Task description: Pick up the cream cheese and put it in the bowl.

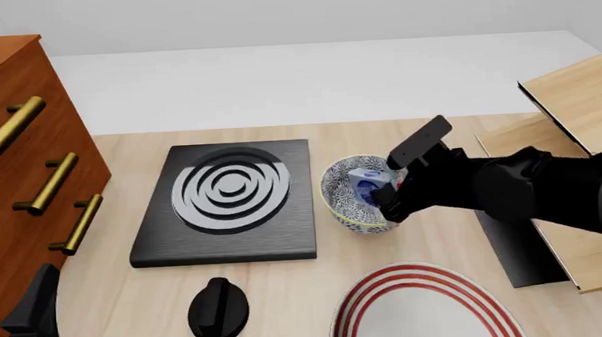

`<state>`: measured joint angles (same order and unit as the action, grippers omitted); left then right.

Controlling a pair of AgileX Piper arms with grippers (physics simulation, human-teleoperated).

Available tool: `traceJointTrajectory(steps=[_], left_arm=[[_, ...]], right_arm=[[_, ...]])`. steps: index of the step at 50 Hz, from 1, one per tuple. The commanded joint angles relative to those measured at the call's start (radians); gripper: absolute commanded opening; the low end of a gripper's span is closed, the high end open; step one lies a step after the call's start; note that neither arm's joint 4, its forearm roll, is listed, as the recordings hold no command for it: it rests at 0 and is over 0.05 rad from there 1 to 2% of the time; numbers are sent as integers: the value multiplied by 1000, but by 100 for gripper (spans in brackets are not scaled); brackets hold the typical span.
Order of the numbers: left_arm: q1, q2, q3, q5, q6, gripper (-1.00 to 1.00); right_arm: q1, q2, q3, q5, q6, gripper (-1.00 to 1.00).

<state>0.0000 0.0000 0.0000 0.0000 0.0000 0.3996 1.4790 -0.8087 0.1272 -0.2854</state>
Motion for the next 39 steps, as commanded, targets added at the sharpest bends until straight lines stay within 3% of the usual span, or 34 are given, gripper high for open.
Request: traceJointTrajectory(steps=[1,15,39], left_arm=[[0,0,0,0,0,100],[0,0,0,0,0,100],[0,0,0,0,0,100]], right_arm=[[22,-101,-21,60,24,100],[66,-332,47,90,80,100],[96,-840,205,213,115,100]])
